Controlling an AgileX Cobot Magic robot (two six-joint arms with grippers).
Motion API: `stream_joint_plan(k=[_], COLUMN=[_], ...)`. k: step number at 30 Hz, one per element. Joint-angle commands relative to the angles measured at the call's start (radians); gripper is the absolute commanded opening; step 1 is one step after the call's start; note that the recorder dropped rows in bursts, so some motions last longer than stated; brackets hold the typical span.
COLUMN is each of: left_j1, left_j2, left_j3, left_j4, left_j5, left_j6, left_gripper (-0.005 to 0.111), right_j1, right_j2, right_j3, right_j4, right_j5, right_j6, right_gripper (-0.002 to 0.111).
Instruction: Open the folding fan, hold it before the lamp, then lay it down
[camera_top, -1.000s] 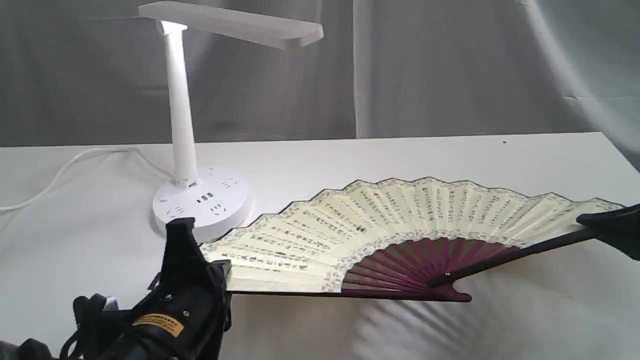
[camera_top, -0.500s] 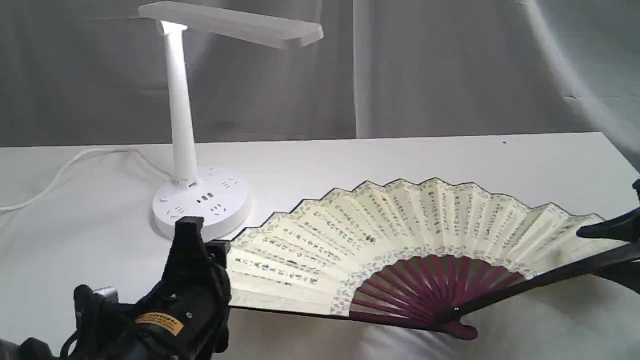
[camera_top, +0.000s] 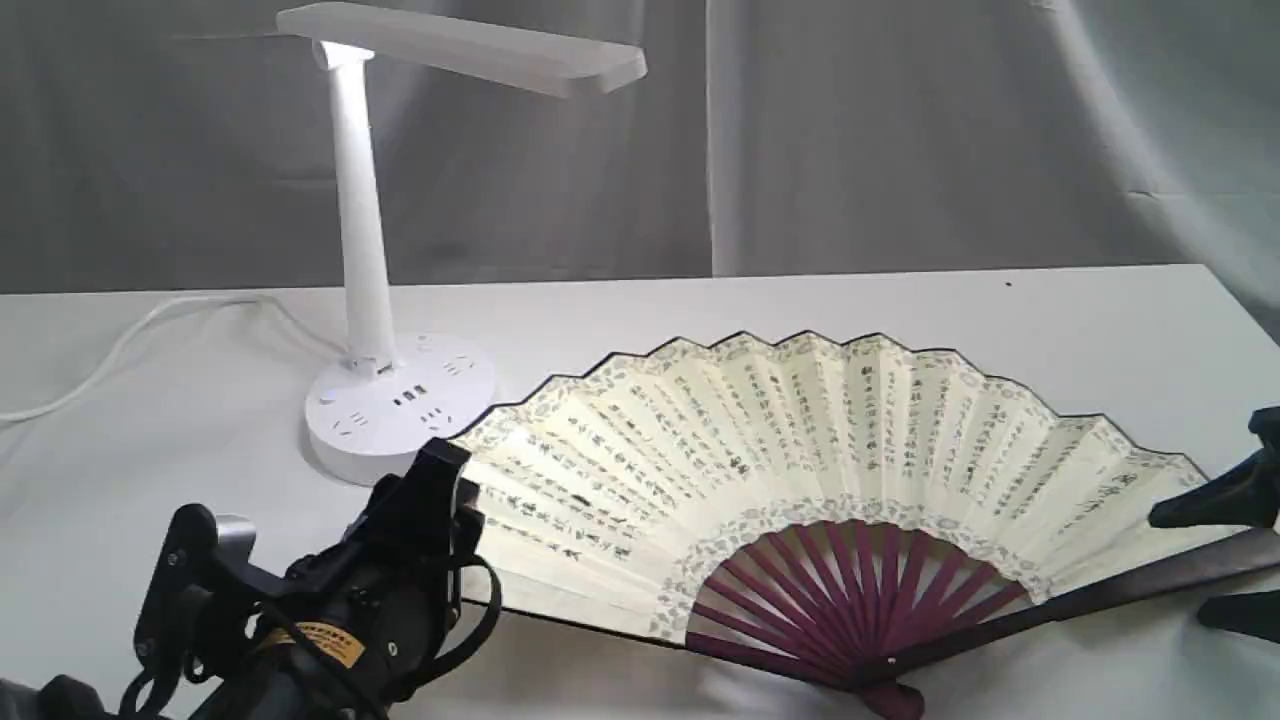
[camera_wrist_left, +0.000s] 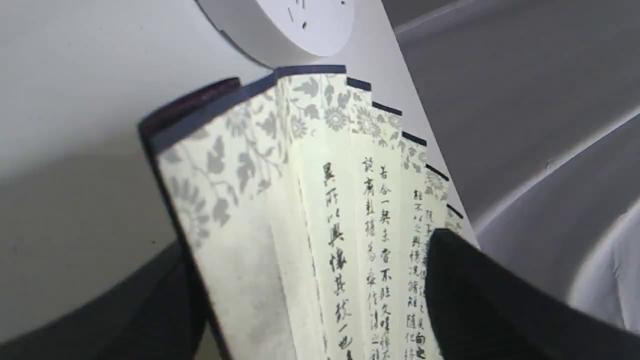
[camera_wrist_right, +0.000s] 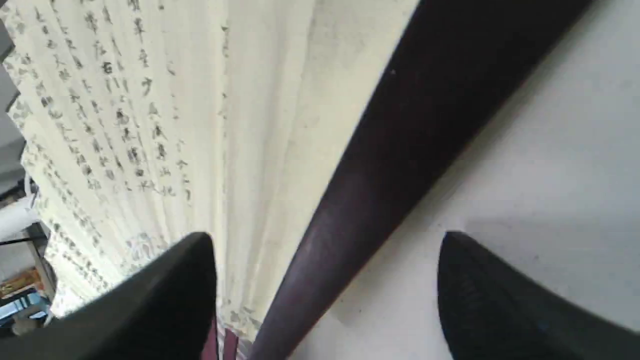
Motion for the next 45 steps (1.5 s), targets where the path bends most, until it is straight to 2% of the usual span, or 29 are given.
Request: stream_joint_plan(k=[1,12,22,26,30,33,39,42,45], left_j1=[0.002,0.004,0.004,0.004,0.014,0.065,0.237,0.314,0.385], left_j2=[-0.01,-0.084,-0.095,-0.098,-0.111,-0.135,-0.231,-0.289,-0.343], left_j3=[-0.006,-0.008,-0.007,-0.007,-0.008,-0.008,-0.008,-0.008,-0.008], left_j4=[0.02,0.013,-0.436,-0.454,-0.425,-0.4,-0.355,-0.355,-0.353], left_j5=[-0.008,0.039,0.061,0.061,0.138,0.282,0.598,0.722,0.817], left_j6=[0.062,0.334,0.798,0.941,1.056,1.123,1.322,1.432,1.488], left_gripper=[0.061,0.061,0.061,0.061,0.061,0.061,0.061,0.055,0.045], right_j1=[-0.008,-0.008,-0.006,0.006,0.069,0.135,0.249,0.299,0.338], right_j2=[-0.043,-0.217,-0.254,-0.254,-0.254,-0.254,-0.288,-0.32,-0.354], right_j3=[0.002,0.002,0.01,0.03,0.03,0.03,0.03,0.03,0.03], right_j4=[-0.08,-0.275,-0.269,-0.236,-0.275,-0.291,-0.342,-0.39,-0.42], right_j5=[0.016,0.014,0.02,0.016,0.004,-0.011,-0.067,-0.108,-0.135], right_j6=[0.042,0.151,0.151,0.137,0.136,0.136,0.136,0.139,0.143], right_gripper=[0.063,0.063,0.063,0.063,0.062,0.059,0.054,0.052,0.05])
